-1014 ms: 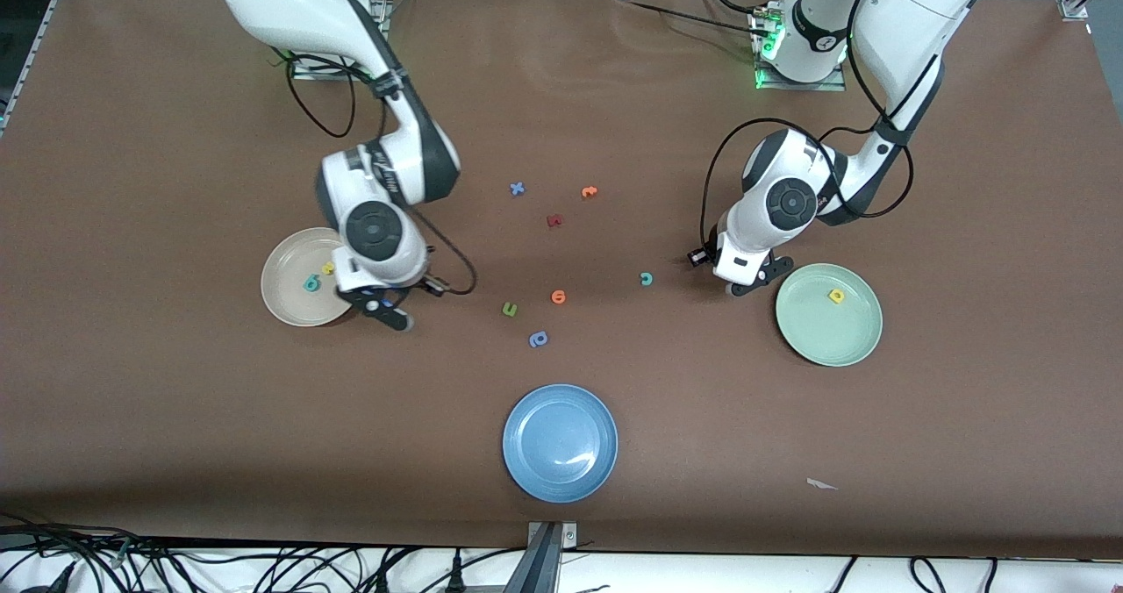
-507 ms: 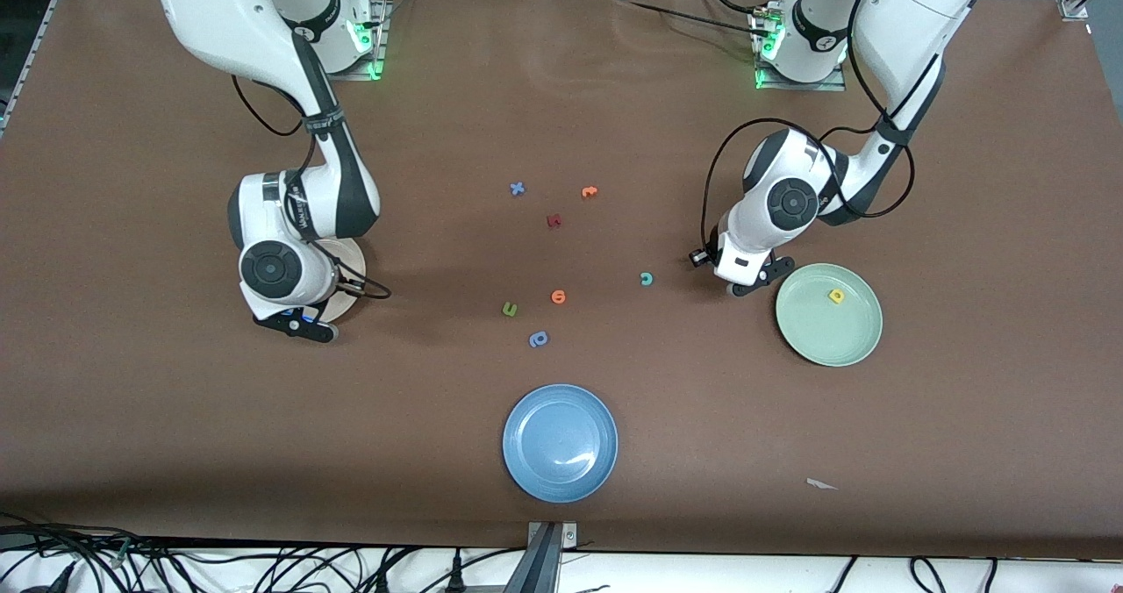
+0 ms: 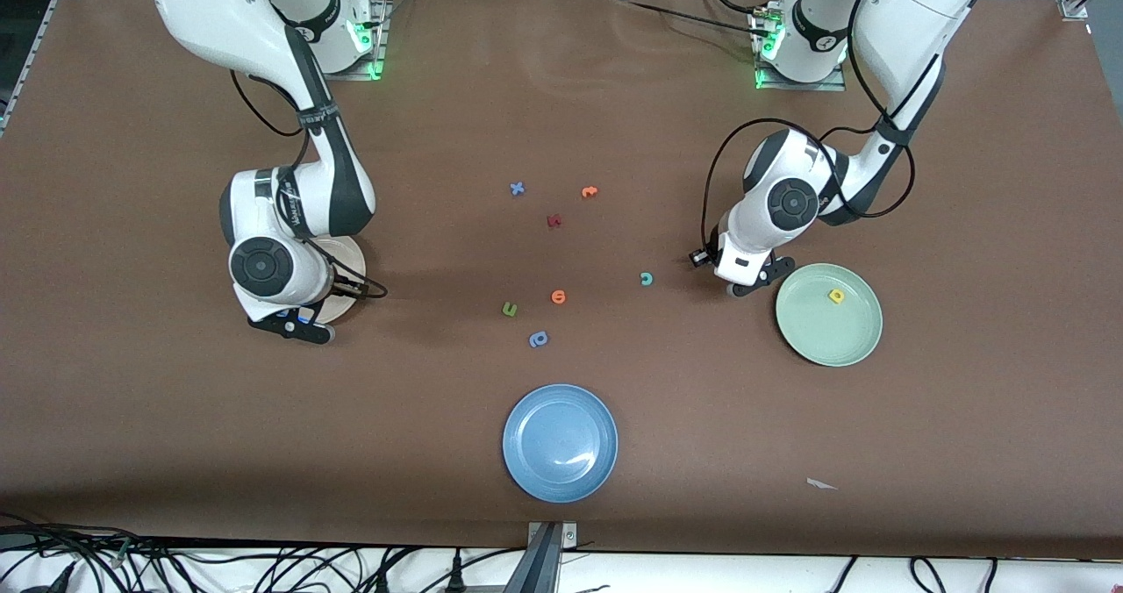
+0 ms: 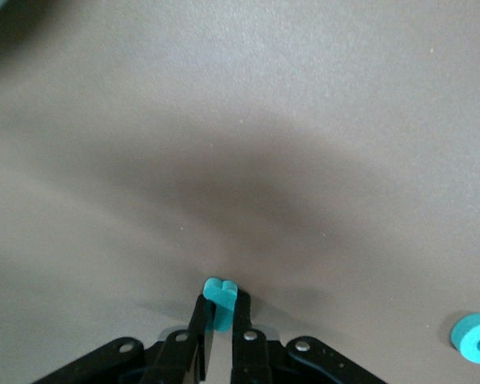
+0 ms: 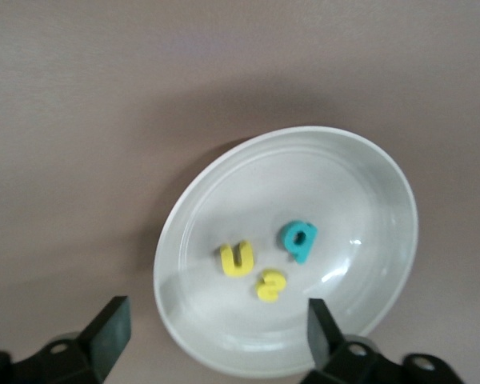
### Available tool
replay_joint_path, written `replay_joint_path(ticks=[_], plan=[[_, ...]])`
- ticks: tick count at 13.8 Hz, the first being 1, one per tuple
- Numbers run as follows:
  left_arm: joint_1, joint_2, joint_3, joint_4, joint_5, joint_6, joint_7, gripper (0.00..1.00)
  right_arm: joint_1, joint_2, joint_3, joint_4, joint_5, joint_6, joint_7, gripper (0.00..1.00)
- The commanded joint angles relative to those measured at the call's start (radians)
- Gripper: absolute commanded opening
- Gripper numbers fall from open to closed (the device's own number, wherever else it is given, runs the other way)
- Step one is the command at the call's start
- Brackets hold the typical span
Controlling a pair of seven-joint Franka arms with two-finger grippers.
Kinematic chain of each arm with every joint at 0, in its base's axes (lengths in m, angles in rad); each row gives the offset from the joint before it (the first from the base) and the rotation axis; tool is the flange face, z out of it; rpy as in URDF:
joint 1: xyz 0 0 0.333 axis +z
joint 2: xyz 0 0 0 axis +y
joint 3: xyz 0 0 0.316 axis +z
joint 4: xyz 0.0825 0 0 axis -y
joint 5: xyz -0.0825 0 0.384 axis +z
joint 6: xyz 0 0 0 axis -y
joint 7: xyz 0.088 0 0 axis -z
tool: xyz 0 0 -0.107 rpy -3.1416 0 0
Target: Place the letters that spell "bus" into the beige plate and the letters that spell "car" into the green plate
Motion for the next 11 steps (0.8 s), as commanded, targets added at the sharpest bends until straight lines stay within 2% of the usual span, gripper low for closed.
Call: replay_joint_path(ticks=[1,3,6,8,10,11], plan=[[0.028,-0.03,0.013,0.021,0.049,-0.014,0.001,0.0,-0.003,-0.065,0.002,0.065,0.039,-0.125,-0.027,0.99],[0.043,-0.044,0.012,0.085,0.049,-0.118,0.015,0.0,-0.006,-0.096,-0.013,0.107,0.042,-0.188,-0.098,0.99],[0.078,-0.045,0.01,0.225,0.041,-0.332,0.09,0.0,-0.007,-0.18,-0.085,0.188,0.068,-0.326,-0.229,1.0],[0.132,-0.045,0.012,0.257,0.041,-0.394,0.195,0.0,-0.007,-0.24,-0.127,0.198,0.056,-0.343,-0.293,1.0],[0.198,-0.038,0.012,0.258,0.044,-0.395,0.318,0.0,-0.032,-0.296,-0.127,0.243,0.069,-0.369,-0.315,1.0],[0.216,-0.021,0.015,0.259,0.049,-0.387,0.354,0.0,-0.101,-0.307,-0.078,0.254,0.073,-0.386,-0.32,1.0]])
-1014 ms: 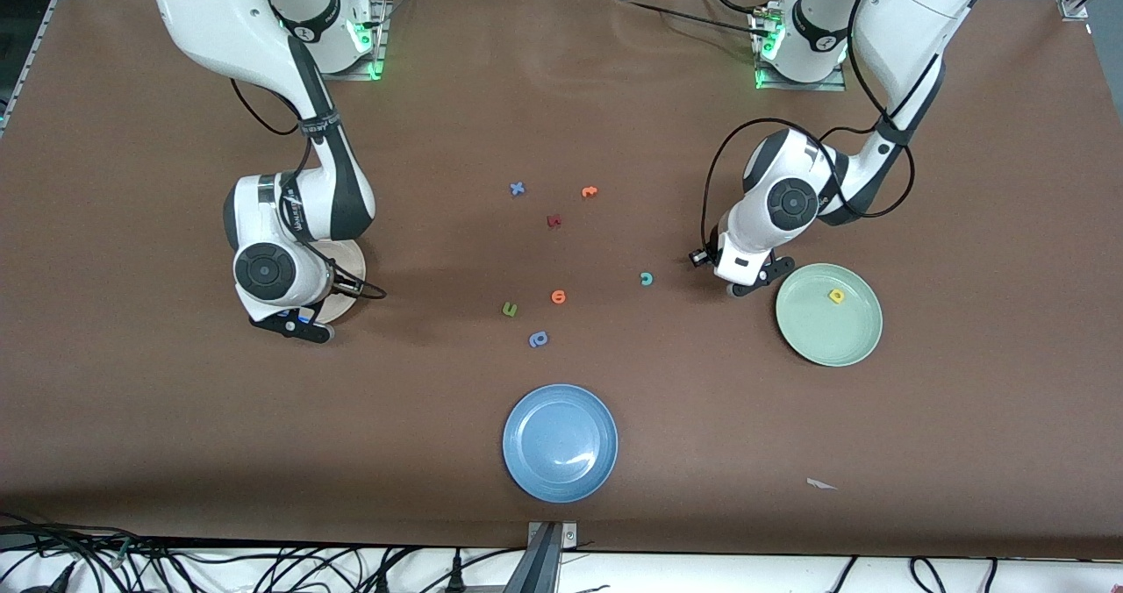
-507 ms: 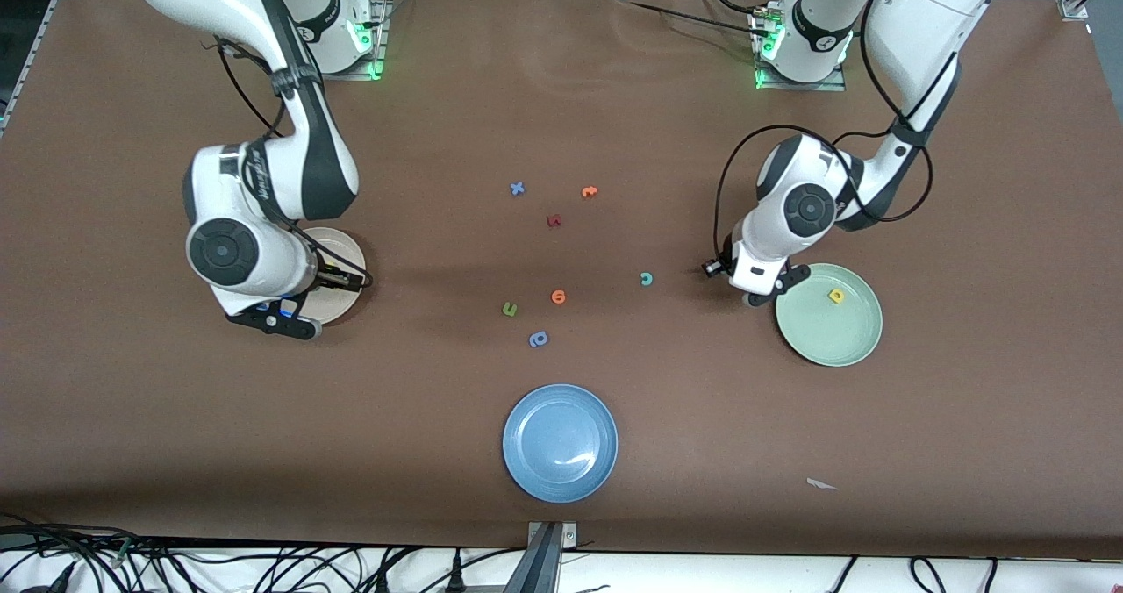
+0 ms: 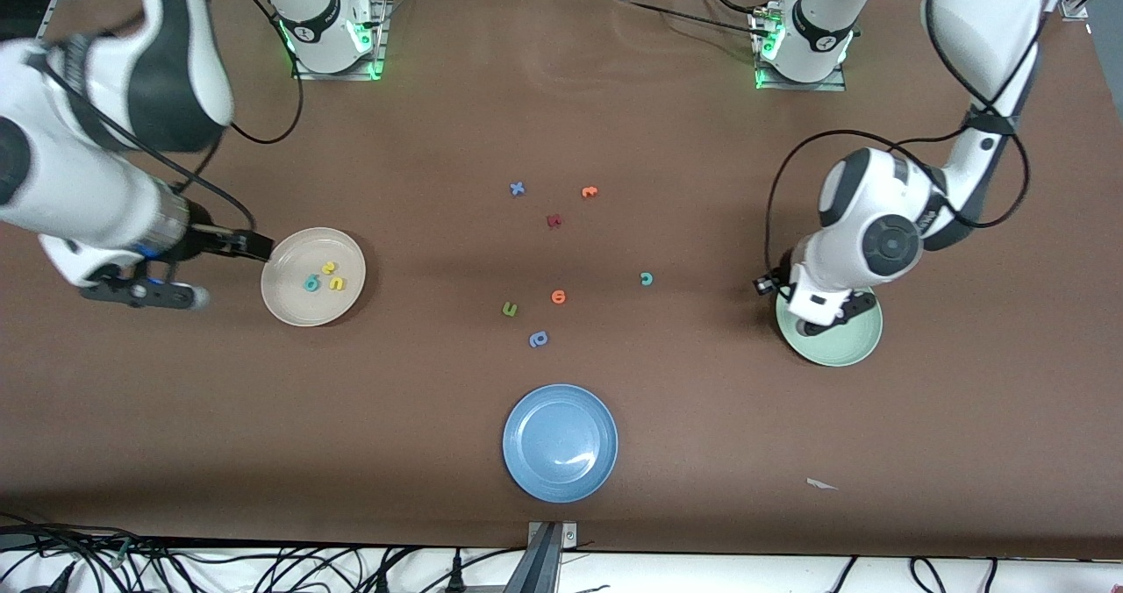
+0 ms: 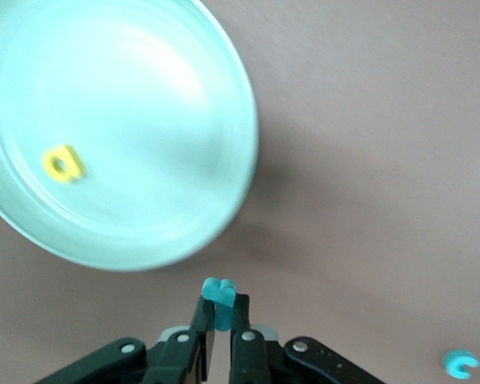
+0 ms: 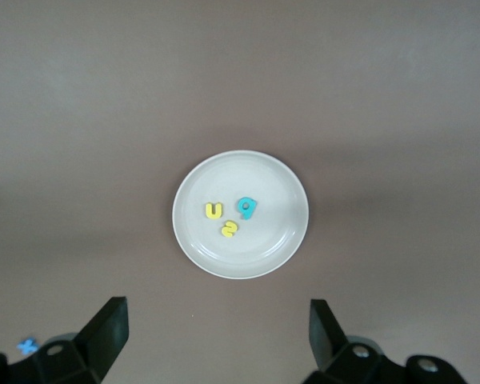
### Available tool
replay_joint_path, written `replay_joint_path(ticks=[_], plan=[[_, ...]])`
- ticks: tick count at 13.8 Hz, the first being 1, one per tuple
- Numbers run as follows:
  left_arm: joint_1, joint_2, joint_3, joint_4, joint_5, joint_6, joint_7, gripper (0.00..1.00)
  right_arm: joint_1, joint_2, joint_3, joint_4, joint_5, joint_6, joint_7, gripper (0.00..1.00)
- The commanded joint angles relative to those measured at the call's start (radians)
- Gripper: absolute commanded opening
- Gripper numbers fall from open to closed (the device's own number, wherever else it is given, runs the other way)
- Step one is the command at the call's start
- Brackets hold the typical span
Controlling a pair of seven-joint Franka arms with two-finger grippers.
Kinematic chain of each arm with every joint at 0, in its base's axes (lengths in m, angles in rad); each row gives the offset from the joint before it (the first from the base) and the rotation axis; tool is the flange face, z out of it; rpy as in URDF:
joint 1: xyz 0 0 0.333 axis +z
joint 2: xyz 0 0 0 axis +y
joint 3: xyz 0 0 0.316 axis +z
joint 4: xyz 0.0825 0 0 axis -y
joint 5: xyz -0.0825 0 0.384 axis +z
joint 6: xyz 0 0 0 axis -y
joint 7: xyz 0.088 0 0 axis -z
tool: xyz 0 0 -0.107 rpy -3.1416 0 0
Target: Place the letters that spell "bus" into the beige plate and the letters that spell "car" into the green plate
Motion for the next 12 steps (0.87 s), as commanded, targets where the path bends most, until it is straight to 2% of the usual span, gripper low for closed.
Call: replay_joint_path(ticks=[1,2,3,4,6,7,8,9,11,12], plan=[[0.058,0.043,-0.003,0.012,0.028,-0.006,0.114,0.0,-0.177,-0.058,0.16,0.058,0.013,-0.081,-0.028,1.0],[0.064,0.068,0.002,0.032,0.028,-0.006,0.127,0.05,-0.277,-0.064,0.244,0.085,0.011,-0.104,-0.026,1.0],[0.066,0.08,0.008,0.037,0.028,-0.006,0.128,0.13,-0.324,-0.07,0.283,0.092,-0.001,-0.11,-0.032,1.0],[0.066,0.083,0.009,0.038,0.028,-0.006,0.128,0.17,-0.353,-0.088,0.299,0.091,-0.022,-0.142,-0.042,1.0],[0.067,0.079,0.008,0.039,0.026,-0.007,0.127,0.47,-0.436,-0.092,0.36,0.076,-0.015,-0.144,-0.042,1.0],[0.067,0.077,0.006,0.04,0.026,-0.009,0.116,0.68,-0.442,-0.099,0.378,0.042,-0.02,-0.147,-0.051,1.0],[0.061,0.076,0.003,0.042,0.026,-0.009,0.112,0.99,-0.463,-0.153,0.403,-0.011,-0.027,-0.141,-0.054,1.0],[0.057,0.074,-0.003,0.042,0.02,-0.009,0.099,1.0,-0.48,-0.191,0.431,-0.074,-0.042,-0.103,-0.054,1.0],[0.026,0.074,-0.033,0.052,0.017,-0.009,0.021,1.0,-0.485,-0.225,0.442,-0.114,-0.072,-0.029,-0.056,1.0],[0.0,0.076,-0.035,0.06,0.015,-0.007,-0.017,1.0,-0.482,-0.243,0.451,-0.131,-0.113,-0.008,-0.054,1.0]])
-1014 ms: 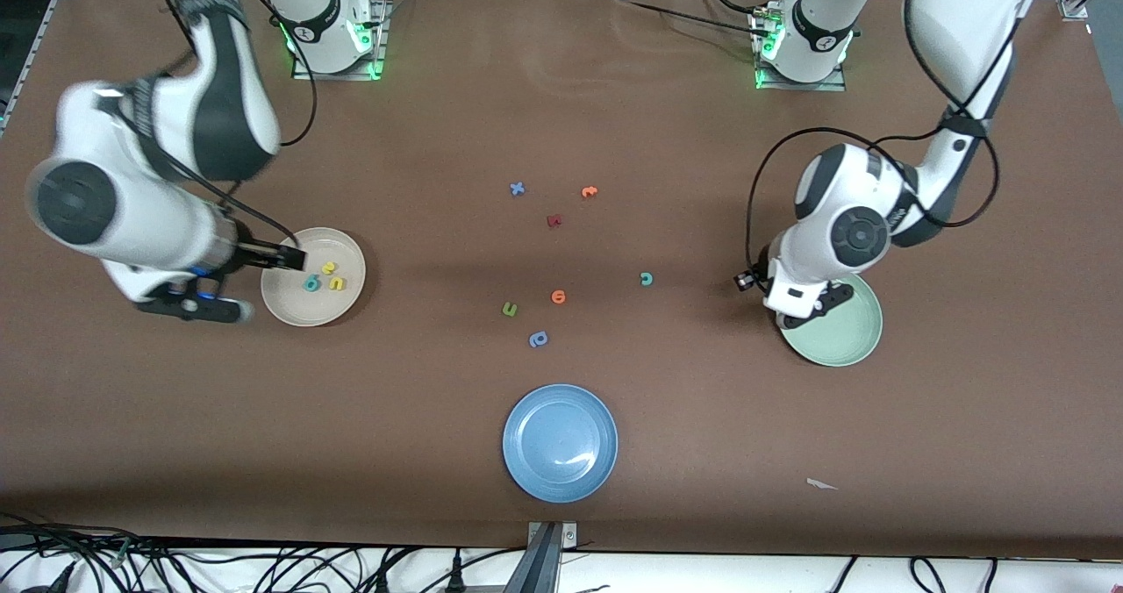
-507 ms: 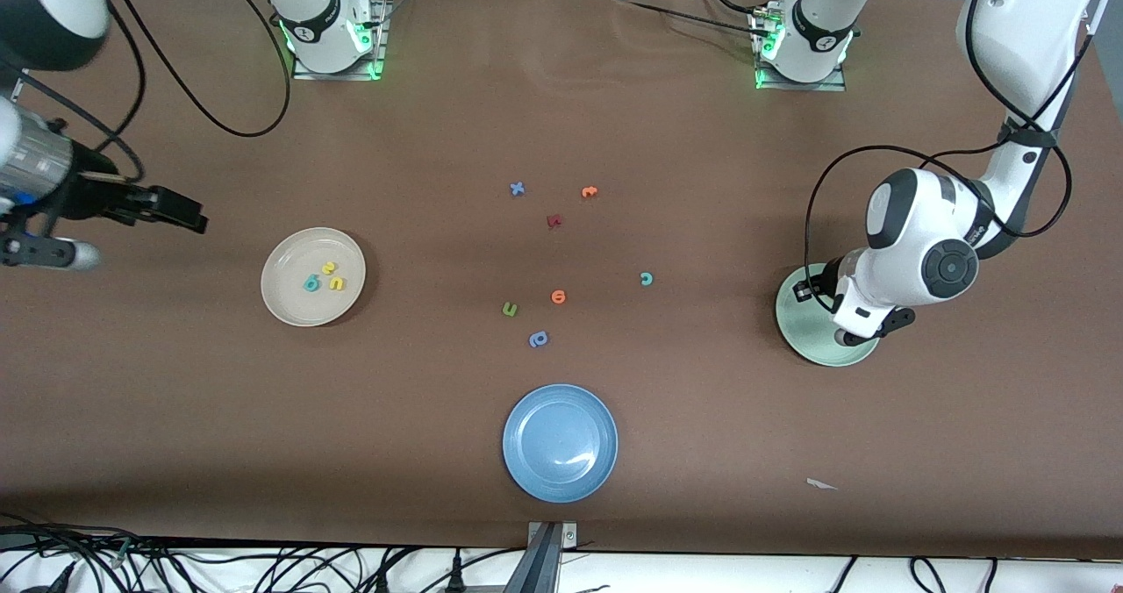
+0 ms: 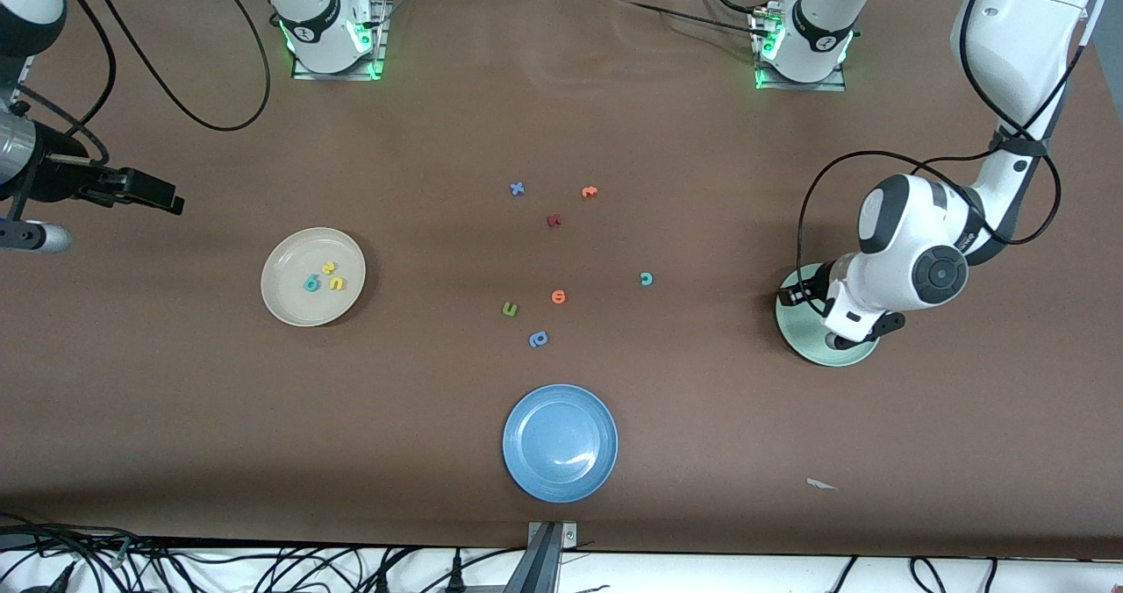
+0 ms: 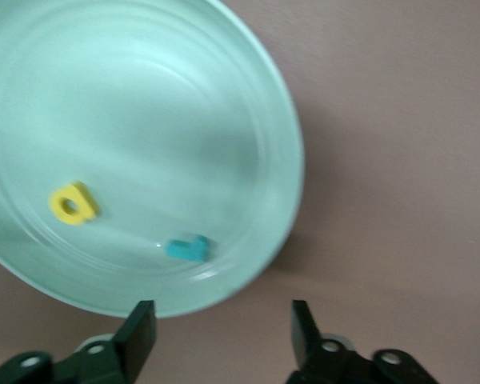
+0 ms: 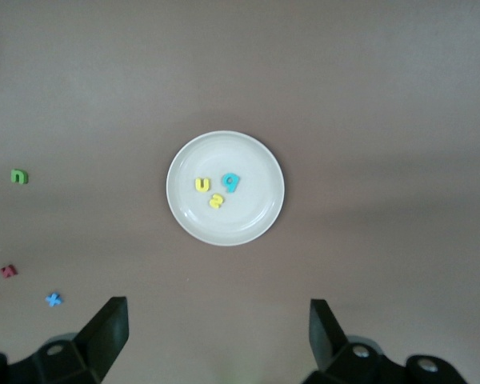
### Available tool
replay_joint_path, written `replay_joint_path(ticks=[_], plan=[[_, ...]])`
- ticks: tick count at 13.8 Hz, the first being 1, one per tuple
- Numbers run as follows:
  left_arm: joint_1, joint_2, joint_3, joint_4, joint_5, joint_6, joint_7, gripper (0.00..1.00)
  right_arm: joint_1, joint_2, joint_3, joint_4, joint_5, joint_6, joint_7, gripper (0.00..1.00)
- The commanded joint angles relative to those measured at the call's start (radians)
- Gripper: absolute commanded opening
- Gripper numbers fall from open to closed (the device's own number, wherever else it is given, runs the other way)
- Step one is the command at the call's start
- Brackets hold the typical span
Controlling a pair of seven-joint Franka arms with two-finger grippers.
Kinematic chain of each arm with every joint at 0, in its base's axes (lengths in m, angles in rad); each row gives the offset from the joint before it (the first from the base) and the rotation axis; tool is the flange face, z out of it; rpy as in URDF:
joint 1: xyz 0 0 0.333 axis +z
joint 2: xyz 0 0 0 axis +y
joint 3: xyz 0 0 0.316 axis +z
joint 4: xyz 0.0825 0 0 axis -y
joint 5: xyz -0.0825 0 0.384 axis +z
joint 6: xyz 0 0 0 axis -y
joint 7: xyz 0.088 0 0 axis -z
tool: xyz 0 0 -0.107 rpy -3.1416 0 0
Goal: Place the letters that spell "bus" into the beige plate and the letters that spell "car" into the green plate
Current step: 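Reach the left gripper to the teal c letter and grasp it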
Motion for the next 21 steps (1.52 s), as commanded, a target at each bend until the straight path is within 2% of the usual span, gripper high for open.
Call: replay_joint_path(ticks=[1,3,4,7,10,14,17,21], plan=[[-0.088,0.003,-0.009,0.034,0.014,-0.009,-0.12,1.0,-0.02,-0.101,0.049,-0.109,-0.08,0.074,-0.01,1.0],[-0.146,0.011,-0.009,0.033,0.011,0.045,-0.231,1.0,-0.024,-0.159,0.055,-0.213,-0.079,0.222,0.001,1.0],[-0.178,0.017,-0.009,0.031,0.011,0.074,-0.3,1.0,-0.038,-0.162,0.072,-0.224,-0.074,0.254,0.001,1.0],[-0.249,0.067,-0.009,0.031,0.015,0.191,-0.479,0.99,-0.07,-0.156,0.083,-0.214,-0.053,0.22,-0.013,1.0],[-0.31,0.106,-0.004,0.031,0.023,0.26,-0.578,0.98,-0.087,-0.156,0.078,-0.198,-0.005,0.154,-0.013,1.0],[-0.363,0.139,0.0,0.031,0.044,0.306,-0.734,0.95,-0.089,-0.161,0.08,-0.203,0.019,0.13,-0.013,1.0],[-0.383,0.169,-0.001,0.031,0.131,0.34,-0.84,0.95,-0.092,-0.158,0.078,-0.201,0.019,0.118,-0.013,1.0],[-0.39,0.175,-0.001,0.033,0.158,0.341,-0.875,0.91,-0.092,-0.161,0.096,-0.198,0.018,0.119,-0.008,1.0]])
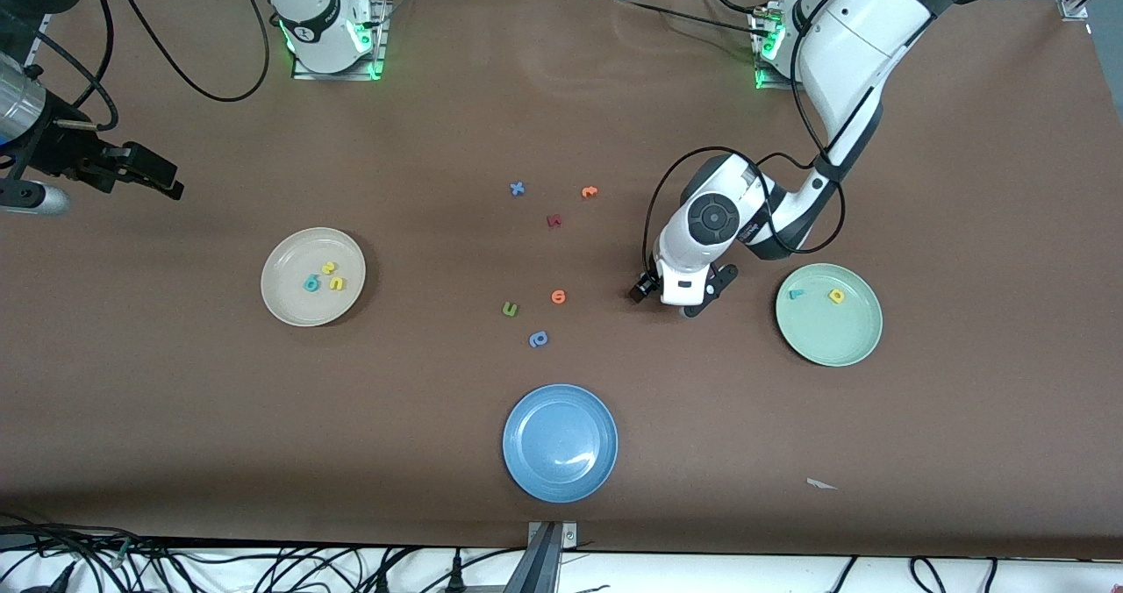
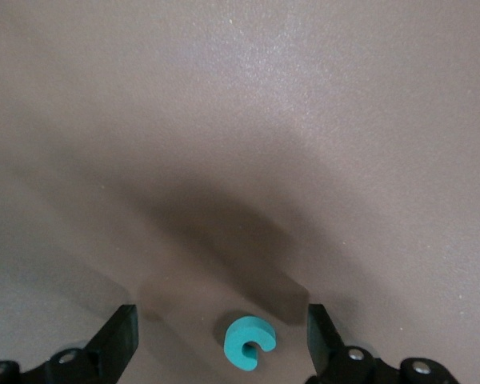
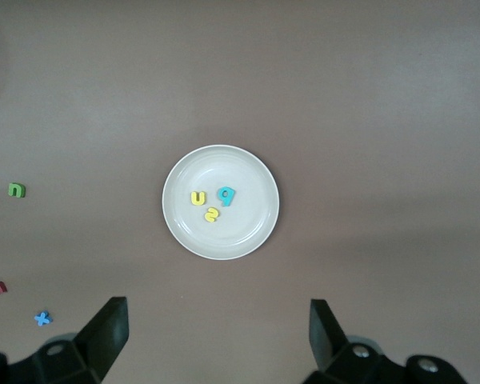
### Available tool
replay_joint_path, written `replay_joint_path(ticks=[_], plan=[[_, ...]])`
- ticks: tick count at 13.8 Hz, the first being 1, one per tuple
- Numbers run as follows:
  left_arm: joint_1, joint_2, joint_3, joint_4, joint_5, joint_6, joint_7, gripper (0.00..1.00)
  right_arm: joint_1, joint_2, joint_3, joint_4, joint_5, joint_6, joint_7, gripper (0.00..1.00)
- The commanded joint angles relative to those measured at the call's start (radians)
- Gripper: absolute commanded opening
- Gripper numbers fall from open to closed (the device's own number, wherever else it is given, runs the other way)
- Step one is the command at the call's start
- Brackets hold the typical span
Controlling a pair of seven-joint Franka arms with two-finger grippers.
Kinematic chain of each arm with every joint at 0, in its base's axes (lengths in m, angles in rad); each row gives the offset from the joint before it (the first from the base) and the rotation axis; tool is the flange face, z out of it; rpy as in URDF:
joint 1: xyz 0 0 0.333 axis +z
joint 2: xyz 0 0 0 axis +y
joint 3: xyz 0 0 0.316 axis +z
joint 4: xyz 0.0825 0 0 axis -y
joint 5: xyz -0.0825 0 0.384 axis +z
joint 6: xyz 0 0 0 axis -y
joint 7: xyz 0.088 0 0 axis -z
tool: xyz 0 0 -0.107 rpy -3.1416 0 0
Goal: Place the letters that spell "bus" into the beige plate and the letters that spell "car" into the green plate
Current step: 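Reach the left gripper to the teal c letter and grasp it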
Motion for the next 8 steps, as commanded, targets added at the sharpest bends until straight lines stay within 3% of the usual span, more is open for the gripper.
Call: replay_joint_path(ticks=[1,7,8], plan=[[-0.022,0.016,0.01,0.019,0.031,0.006,-0.042,0.9,-0.025,-0.028,0.046,-0.013,0.018,-0.008,-0.007,1.0],[-0.051,0.035,0.012,0.037,0.03,0.006,-0.049,0.71,-0.02,-0.008,0.043,-0.008,0.015,0.015,0.001,1.0],[-0.051,0.036,0.012,0.039,0.03,0.006,-0.051,0.64,-0.025,0.003,0.04,0.006,0.018,0.019,-0.01,1.0]])
